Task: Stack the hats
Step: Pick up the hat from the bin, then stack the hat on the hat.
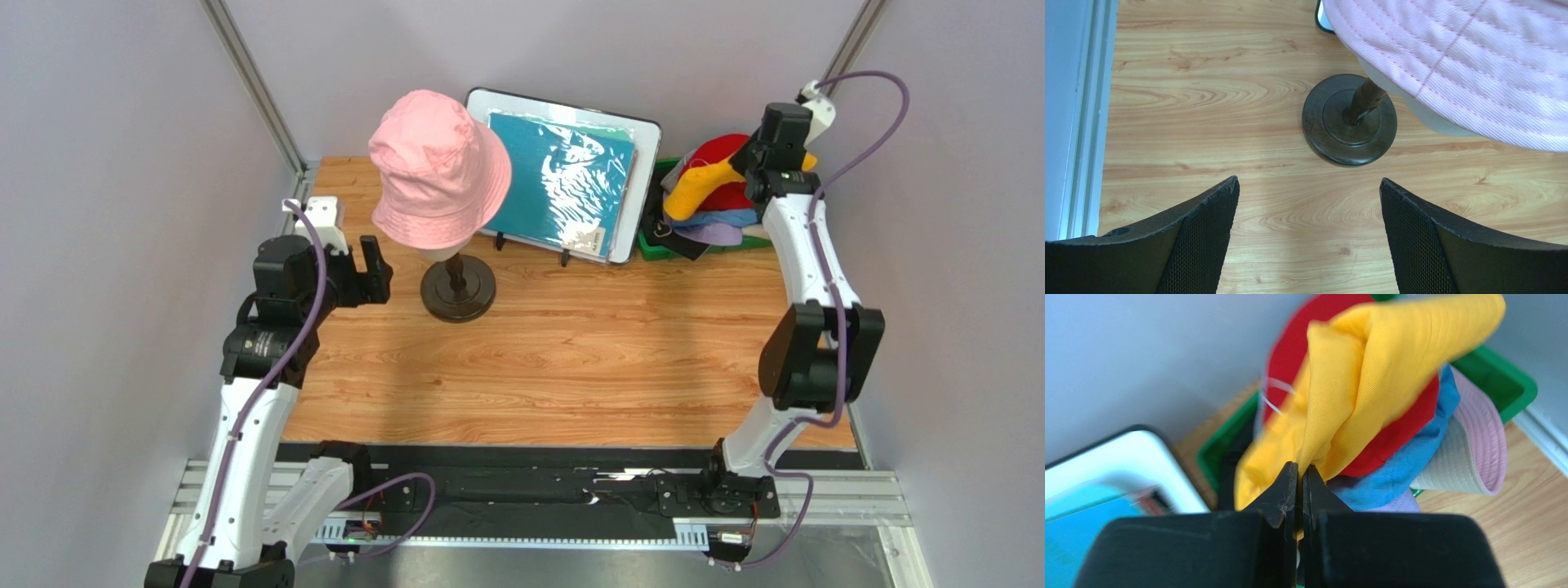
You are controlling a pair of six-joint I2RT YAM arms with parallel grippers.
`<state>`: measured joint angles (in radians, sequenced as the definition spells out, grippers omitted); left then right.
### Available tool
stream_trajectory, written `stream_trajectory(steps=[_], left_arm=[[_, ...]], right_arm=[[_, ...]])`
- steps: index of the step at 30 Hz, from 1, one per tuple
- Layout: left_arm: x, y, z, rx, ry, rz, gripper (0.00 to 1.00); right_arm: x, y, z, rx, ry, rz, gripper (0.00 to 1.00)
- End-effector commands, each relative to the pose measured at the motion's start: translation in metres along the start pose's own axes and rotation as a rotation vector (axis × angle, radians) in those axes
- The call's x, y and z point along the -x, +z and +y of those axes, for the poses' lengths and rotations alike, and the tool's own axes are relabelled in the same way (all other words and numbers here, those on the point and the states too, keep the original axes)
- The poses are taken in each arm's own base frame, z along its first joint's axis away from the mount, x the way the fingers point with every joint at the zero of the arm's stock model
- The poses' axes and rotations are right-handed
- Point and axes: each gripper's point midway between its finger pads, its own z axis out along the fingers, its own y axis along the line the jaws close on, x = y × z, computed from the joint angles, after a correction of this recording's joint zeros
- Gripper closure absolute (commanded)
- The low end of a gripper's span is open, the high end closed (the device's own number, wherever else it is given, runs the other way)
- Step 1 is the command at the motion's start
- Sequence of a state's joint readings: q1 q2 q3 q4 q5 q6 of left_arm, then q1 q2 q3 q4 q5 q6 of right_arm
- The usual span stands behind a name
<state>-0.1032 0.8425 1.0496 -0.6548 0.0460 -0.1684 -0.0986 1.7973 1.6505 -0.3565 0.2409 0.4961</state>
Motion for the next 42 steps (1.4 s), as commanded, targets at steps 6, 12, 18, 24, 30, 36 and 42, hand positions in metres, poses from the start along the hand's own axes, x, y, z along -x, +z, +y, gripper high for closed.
stream_trajectory(steps=[6,12,18,24,30,36,42], left_arm=[[0.026,-0.025,-0.022,-0.117,0.037,-0.141,0.09],[0.044,-0.041,-0.053,-0.274,0.037,-0.222,0.12],[0.056,-0.066,-0.096,-0.438,0.052,-0.248,0.13],[0.054,-0.111,-0.167,-0.877,-0.023,-0.228,0.12],[0.051,-0.13,-0.191,-1.071,-0.121,-0.259,0.11],[0.05,-0.138,-0.219,-1.147,-0.112,-0.236,0.11],[0.044,-0.137,-0.25,-1.237,-0.133,-0.196,0.1]], right_arm=[[0.108,-0.152,0.058,0.316,-0.101,-0.267,1.0],[0.078,-0.236,0.116,0.559,-0.265,-0.229,1.0],[0.049,-0.334,0.156,0.868,-0.301,-0.186,1.0],[0.016,-0.427,0.174,1.292,-0.377,-0.098,1.0],[-0.005,-0.478,0.167,1.553,-0.387,-0.001,1.0],[0.001,-0.52,0.16,1.719,-0.321,0.019,1.0],[0.021,-0.546,0.16,1.788,-0.248,-0.02,1.0]])
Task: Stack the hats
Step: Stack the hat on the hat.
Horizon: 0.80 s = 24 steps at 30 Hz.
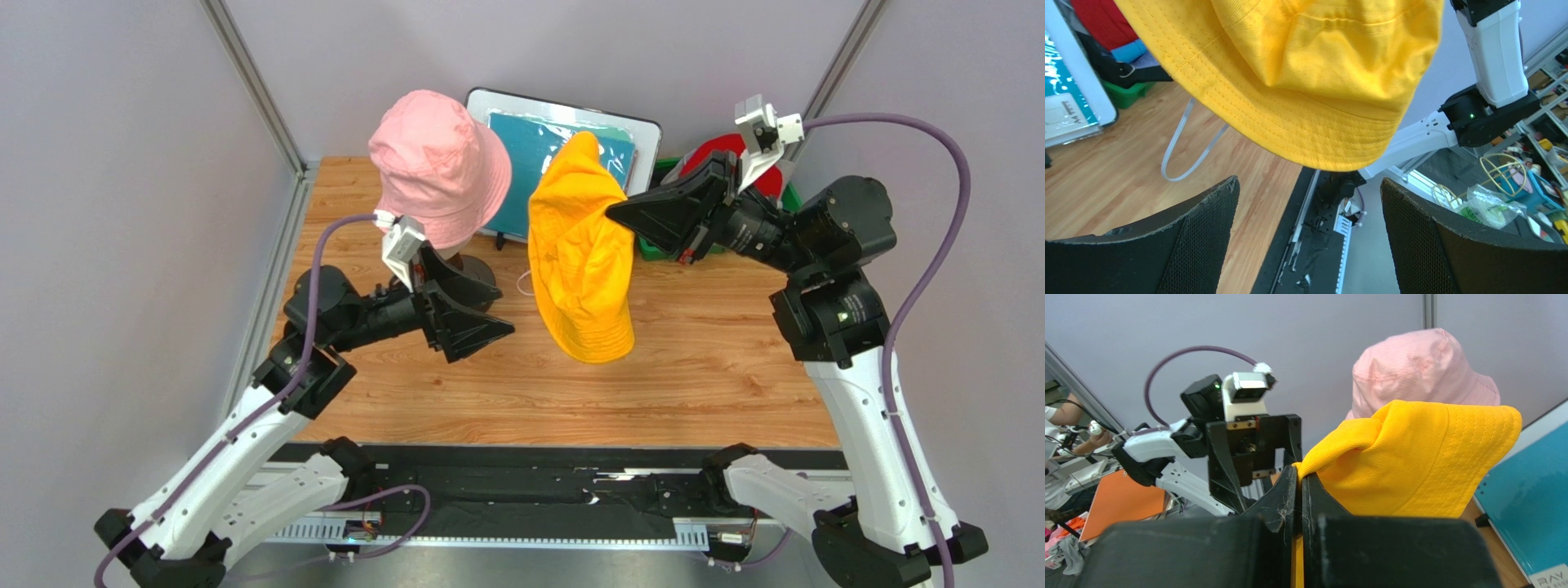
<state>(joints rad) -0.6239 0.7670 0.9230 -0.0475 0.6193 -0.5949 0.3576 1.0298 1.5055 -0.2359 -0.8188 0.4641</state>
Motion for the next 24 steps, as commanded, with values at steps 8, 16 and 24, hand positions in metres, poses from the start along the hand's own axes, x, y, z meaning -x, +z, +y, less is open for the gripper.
stream_trajectory(steps=[8,16,24], left_arm=[[0.023,0.028,-0.016,-0.113,-0.029,-0.121,0.1],[0.028,0.047,-0.021,-0.176,-0.063,-0.125,0.12],[0.042,0.054,-0.038,-0.25,-0.072,-0.167,0.15]], right_arm=[[0.055,-0.012,0.063,0.173,-0.028,-0.161,1.0],[0.058,-0.014,0.068,0.179,-0.012,-0.172,1.0],[0.054,-0.018,0.071,0.18,-0.008,-0.175,1.0]])
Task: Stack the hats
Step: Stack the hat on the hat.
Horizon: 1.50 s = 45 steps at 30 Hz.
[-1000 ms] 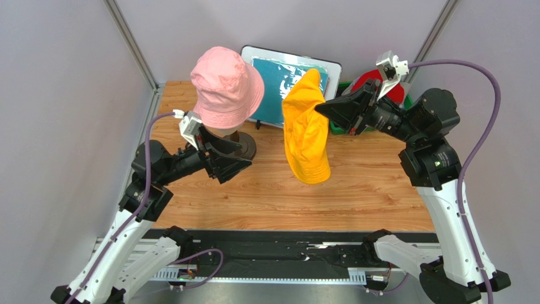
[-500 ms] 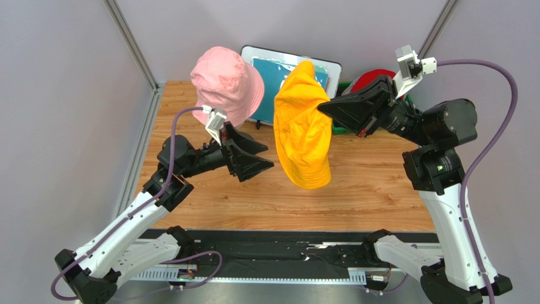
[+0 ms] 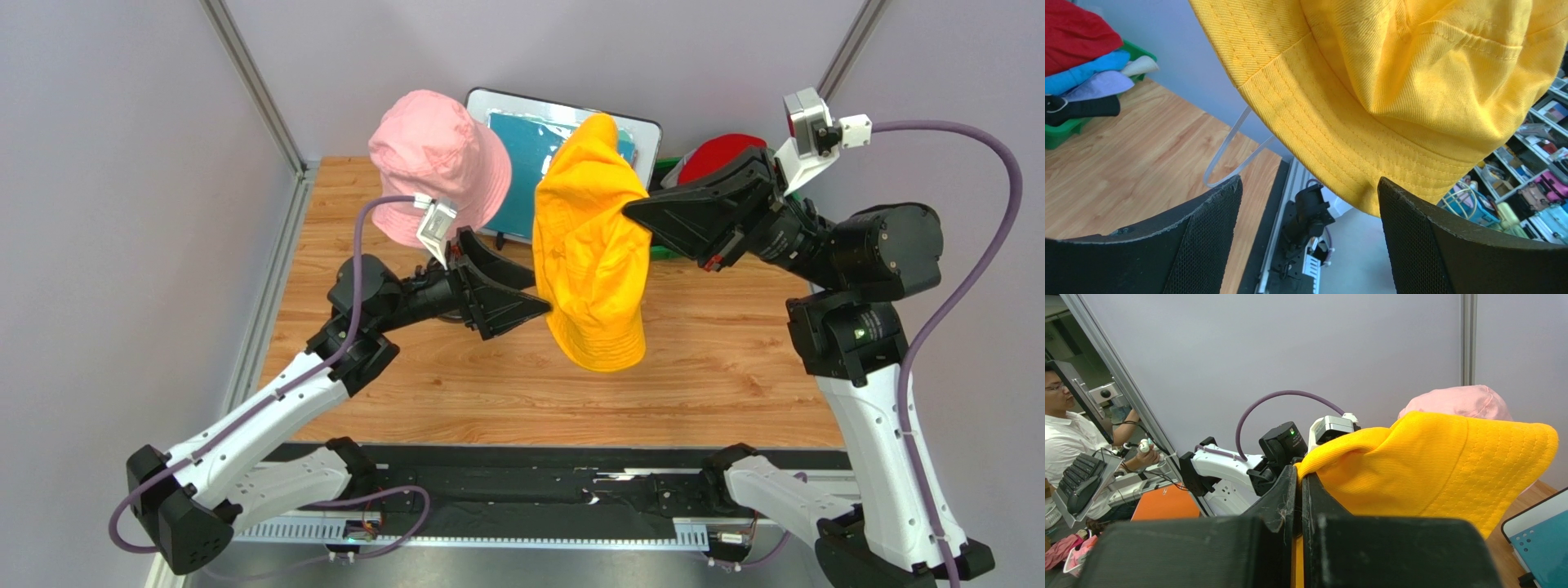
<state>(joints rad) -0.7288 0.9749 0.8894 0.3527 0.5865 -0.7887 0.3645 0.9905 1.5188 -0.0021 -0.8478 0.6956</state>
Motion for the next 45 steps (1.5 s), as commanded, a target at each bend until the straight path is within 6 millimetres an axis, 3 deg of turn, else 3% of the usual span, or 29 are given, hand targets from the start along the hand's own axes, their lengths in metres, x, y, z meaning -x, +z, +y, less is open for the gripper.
stream_trajectory(steps=[1,11,17,18,21,25,27,28,30,37,39,42,45], left_arm=[[0.03,0.008,-0.035,-0.127,0.044,-0.078,0.15],[0.045,0.013,-0.063,-0.245,0.043,-0.137,0.23],[0.047,0.006,-0.063,-0.224,0.032,-0.176,0.58],[0.051,0.003,-0.062,-0.206,0.036,-0.198,0.73],[0.053,-0.002,-0.056,-0.137,0.056,-0.209,1.0],[0.066,-0.016,-0.052,-0.023,0.146,-0.234,1.0],[0.075,-0.023,-0.043,0.105,0.217,-0.202,1.0],[0.064,-0.025,-0.029,0.18,0.212,-0.13,1.0],[0.082,-0.026,-0.027,0.237,0.275,-0.118,1.0],[0.108,-0.027,-0.037,0.233,0.234,-0.102,1.0],[0.106,-0.025,-0.032,0.248,0.234,-0.072,1.0],[0.107,-0.027,-0.035,0.255,0.234,-0.065,1.0],[0.115,-0.033,-0.043,0.257,0.261,-0.064,1.0]], right_arm=[[0.01,-0.005,0.02,0.041,-0.029,-0.035,1.0],[0.002,-0.005,0.012,0.022,-0.004,-0.026,1.0],[-0.008,-0.005,-0.003,-0.023,0.011,-0.008,1.0],[-0.011,-0.006,-0.008,-0.048,0.012,-0.003,1.0],[-0.018,-0.008,-0.019,-0.095,0.015,-0.002,1.0],[-0.03,-0.014,-0.039,-0.176,-0.02,0.006,1.0],[-0.031,-0.018,-0.049,-0.232,-0.04,0.001,1.0],[-0.03,-0.019,-0.054,-0.25,-0.068,0.001,1.0],[-0.031,-0.02,-0.063,-0.294,-0.076,-0.004,1.0],[-0.048,-0.018,-0.1,-0.371,-0.059,0.013,1.0],[-0.055,-0.02,-0.113,-0.411,-0.062,0.02,1.0],[-0.061,-0.021,-0.124,-0.437,-0.061,0.023,1.0],[-0.058,-0.017,-0.123,-0.419,-0.059,0.011,1.0]])
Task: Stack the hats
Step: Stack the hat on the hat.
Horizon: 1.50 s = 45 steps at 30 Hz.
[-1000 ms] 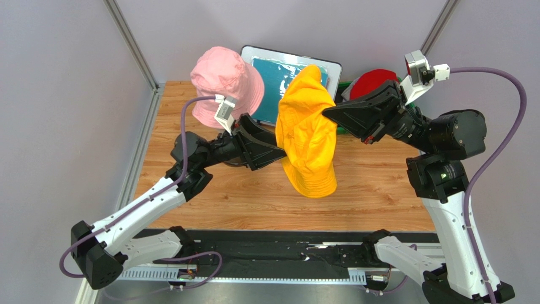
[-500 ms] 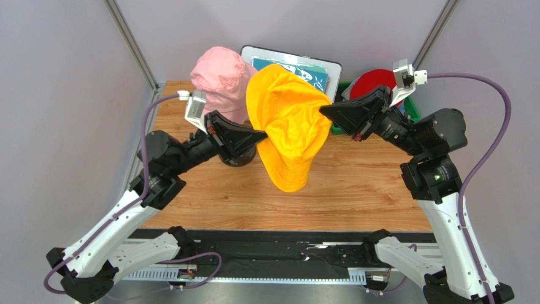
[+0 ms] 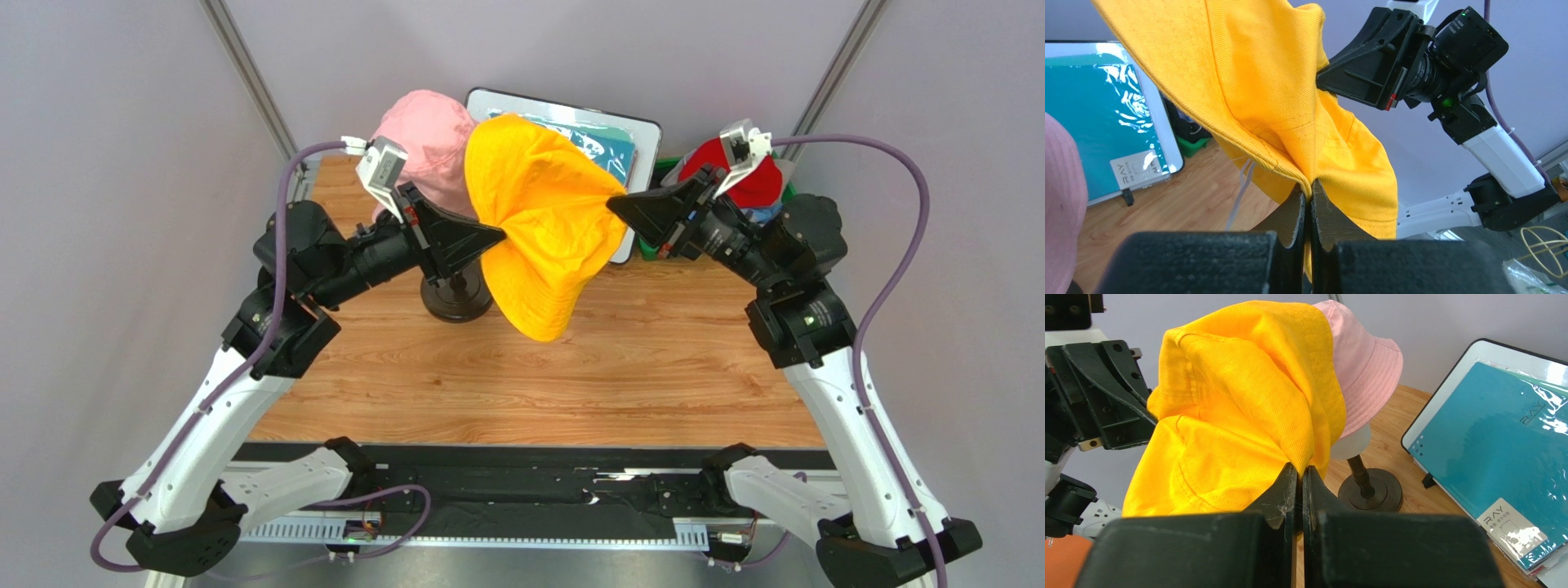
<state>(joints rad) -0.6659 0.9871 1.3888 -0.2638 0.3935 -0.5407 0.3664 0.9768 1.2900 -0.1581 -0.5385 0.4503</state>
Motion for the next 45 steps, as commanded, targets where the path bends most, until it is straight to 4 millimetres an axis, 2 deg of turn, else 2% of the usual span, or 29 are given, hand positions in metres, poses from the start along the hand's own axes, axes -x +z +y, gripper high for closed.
stream_trajectory(steps=[1,4,10,13,16,18,19,21,22,24,25,27,28,29,30,31,33,34,36,38,41,42,44,45], left_arm=[[0.029,-0.018,-0.014,-0.003,0.08,-0.031,1.0],[0.036,-0.017,-0.006,0.016,0.078,-0.029,1.0],[0.031,-0.008,-0.001,-0.037,0.064,-0.013,1.0],[0.034,-0.01,-0.005,-0.062,0.08,-0.038,1.0],[0.043,-0.018,0.0,-0.032,0.116,-0.055,1.0],[0.046,-0.022,0.014,0.04,0.126,-0.049,1.0],[0.056,-0.025,0.025,0.081,0.15,-0.063,1.0],[0.056,-0.026,0.037,0.112,0.147,-0.038,1.0],[0.062,-0.027,0.049,0.147,0.155,-0.038,1.0],[0.06,-0.028,0.066,0.191,0.14,-0.013,1.0],[0.061,-0.031,0.082,0.234,0.132,-0.015,1.0],[0.066,-0.034,0.095,0.254,0.131,-0.041,1.0],[0.061,-0.039,0.111,0.293,0.097,-0.051,1.0],[0.061,-0.041,0.115,0.291,0.09,-0.061,1.0],[0.064,-0.041,0.117,0.279,0.096,-0.083,1.0],[0.058,-0.043,0.128,0.292,0.061,-0.08,1.0],[0.053,-0.041,0.134,0.265,0.047,-0.072,1.0],[0.05,-0.04,0.137,0.265,0.029,-0.07,0.93],[0.051,-0.041,0.139,0.258,0.031,-0.076,0.91],[0.051,-0.042,0.143,0.265,0.02,-0.077,0.83],[0.052,-0.048,0.148,0.28,0.004,-0.092,0.66],[0.05,-0.051,0.153,0.292,-0.009,-0.099,0.55],[0.048,-0.051,0.152,0.281,-0.014,-0.105,0.55],[0.049,-0.056,0.159,0.297,-0.02,-0.12,0.55]], right_arm=[[0.015,0.005,0.0,-0.004,-0.037,-0.059,1.0],[0.023,0.008,0.005,0.024,-0.03,-0.071,1.0],[0.024,0.014,0.011,0.061,-0.005,-0.081,1.0],[0.014,0.019,0.007,0.063,0.017,-0.063,1.0],[0.017,0.028,0.001,0.052,0.019,-0.093,1.0],[0.02,0.04,0.005,0.078,0.021,-0.095,1.0],[0.02,0.045,0.005,0.081,0.02,-0.092,1.0],[0.023,0.058,0.013,0.102,0.005,-0.09,1.0],[0.025,0.062,0.013,0.09,0.003,-0.098,1.0],[0.023,0.072,0.017,0.097,-0.007,-0.094,1.0],[0.023,0.08,0.014,0.086,-0.005,-0.097,1.0],[0.019,0.09,0.012,0.083,-0.006,-0.088,1.0],[0.019,0.095,0.011,0.079,-0.007,-0.091,1.0],[0.014,0.104,0.001,0.047,0.002,-0.091,1.0],[0.012,0.107,0.0,0.044,0.004,-0.091,1.0],[0.011,0.111,-0.005,0.03,0.018,-0.097,1.0],[0.007,0.119,-0.01,0.027,0.032,-0.099,1.0],[0.007,0.12,-0.01,0.026,0.042,-0.103,1.0],[0.007,0.124,-0.012,0.026,0.045,-0.112,1.0],[0.008,0.126,-0.015,0.013,0.051,-0.119,1.0],[0.007,0.129,-0.016,0.008,0.058,-0.12,1.0],[0.007,0.131,-0.017,0.01,0.056,-0.12,1.0],[0.007,0.132,-0.018,0.007,0.061,-0.12,1.0],[0.006,0.134,-0.019,0.007,0.061,-0.118,1.0]])
